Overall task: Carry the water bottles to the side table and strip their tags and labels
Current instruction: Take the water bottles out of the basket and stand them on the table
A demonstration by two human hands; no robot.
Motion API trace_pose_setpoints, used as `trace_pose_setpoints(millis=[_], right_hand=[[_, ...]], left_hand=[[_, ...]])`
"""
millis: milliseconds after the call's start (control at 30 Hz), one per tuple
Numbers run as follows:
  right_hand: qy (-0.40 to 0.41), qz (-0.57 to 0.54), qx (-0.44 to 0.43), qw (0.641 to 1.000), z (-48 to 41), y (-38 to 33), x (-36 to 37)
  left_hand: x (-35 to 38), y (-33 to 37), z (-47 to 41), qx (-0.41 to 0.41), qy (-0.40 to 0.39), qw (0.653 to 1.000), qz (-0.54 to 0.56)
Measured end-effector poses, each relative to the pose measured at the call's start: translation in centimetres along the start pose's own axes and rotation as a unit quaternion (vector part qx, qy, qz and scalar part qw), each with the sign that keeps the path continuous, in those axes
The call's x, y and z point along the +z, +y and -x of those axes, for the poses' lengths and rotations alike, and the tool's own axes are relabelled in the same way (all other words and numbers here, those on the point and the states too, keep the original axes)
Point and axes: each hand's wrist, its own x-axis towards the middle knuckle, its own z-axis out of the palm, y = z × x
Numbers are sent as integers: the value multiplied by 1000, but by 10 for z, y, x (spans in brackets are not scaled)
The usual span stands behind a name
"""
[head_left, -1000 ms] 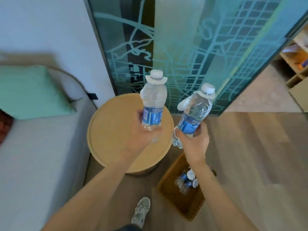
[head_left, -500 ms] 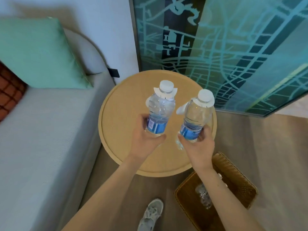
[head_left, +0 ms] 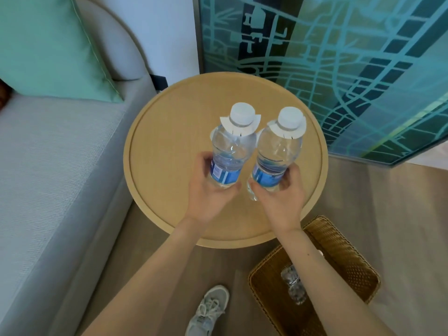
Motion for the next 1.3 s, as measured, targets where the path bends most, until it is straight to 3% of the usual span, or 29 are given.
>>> trace_pose_setpoints(millis=[433,767,967,1033,1133,1300], right_hand=[[-25,12,-47,999,5,13,10],[-23,6,-53,998,10,13,14],[-42,-13,-11,999,15,3,10],[-47,-9,1,999,21,-2,3],[-45,21,32,998,39,-12,-21],[-22,122,-4,992,79,-26,-82]], left_hand=[[-1,-29,6,-3,38,999,12],[-7,-33,15,-34,14,999,17],[-10,-17,22,-52,6,999,-11],[-16,-8,32,-56,17,997,-48],[-25,9,60,-85,41,974,-206],[-12,49,110,30,-53,940,-335]])
